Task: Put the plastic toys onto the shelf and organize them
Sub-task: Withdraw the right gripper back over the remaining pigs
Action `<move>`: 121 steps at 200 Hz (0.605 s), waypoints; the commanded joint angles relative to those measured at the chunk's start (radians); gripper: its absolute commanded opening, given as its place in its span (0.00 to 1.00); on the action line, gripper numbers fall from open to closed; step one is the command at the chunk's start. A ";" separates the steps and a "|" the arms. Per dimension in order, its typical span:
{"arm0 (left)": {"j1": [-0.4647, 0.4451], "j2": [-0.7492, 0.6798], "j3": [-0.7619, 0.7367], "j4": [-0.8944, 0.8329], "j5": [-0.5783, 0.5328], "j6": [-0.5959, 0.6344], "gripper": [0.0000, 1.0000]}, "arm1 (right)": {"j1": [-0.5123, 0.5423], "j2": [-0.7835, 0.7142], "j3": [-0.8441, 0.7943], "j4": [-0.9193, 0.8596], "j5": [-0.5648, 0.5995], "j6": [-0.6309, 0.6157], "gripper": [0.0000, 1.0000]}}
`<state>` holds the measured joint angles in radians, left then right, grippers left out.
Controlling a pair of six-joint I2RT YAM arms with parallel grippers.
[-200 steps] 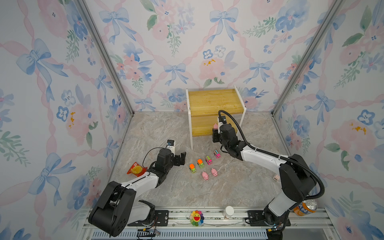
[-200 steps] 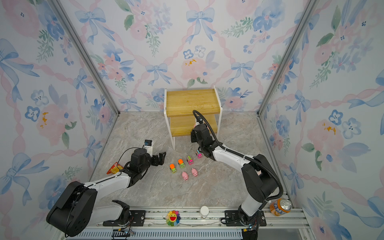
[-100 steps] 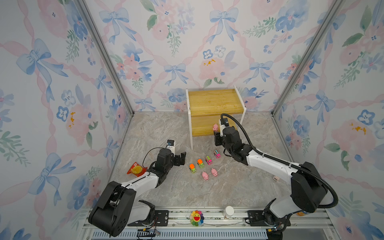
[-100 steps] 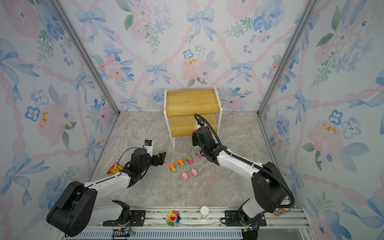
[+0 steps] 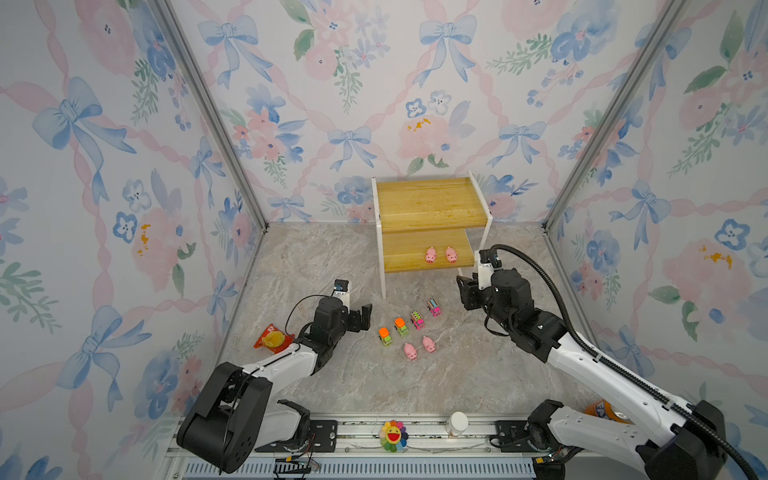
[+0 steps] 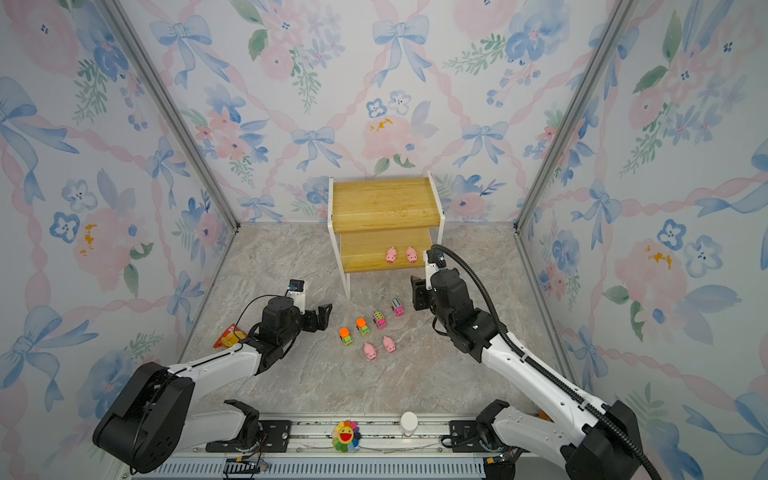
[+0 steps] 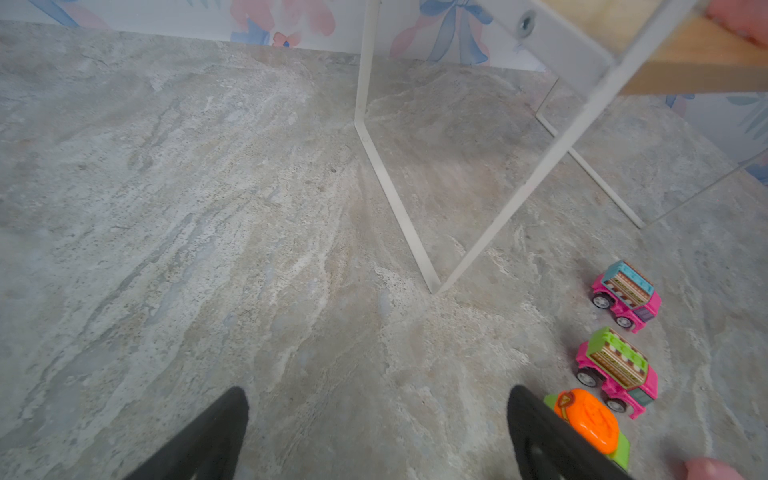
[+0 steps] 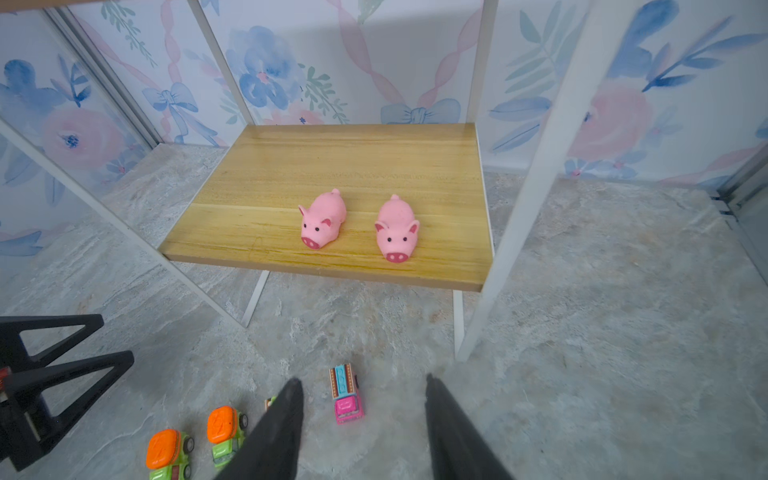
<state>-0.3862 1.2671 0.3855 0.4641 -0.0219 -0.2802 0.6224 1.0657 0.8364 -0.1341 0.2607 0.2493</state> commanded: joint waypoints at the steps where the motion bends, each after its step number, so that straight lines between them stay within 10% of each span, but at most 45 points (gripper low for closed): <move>1: 0.004 0.000 0.015 -0.007 0.021 0.009 0.98 | -0.006 -0.003 -0.065 -0.094 -0.086 0.042 0.51; 121: 0.004 0.006 0.006 -0.006 0.032 -0.025 0.98 | 0.165 0.093 -0.318 0.081 -0.154 0.073 0.50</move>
<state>-0.3862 1.2671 0.3855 0.4641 -0.0017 -0.2916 0.7734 1.1545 0.5396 -0.1123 0.1181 0.3115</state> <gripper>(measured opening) 0.979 0.504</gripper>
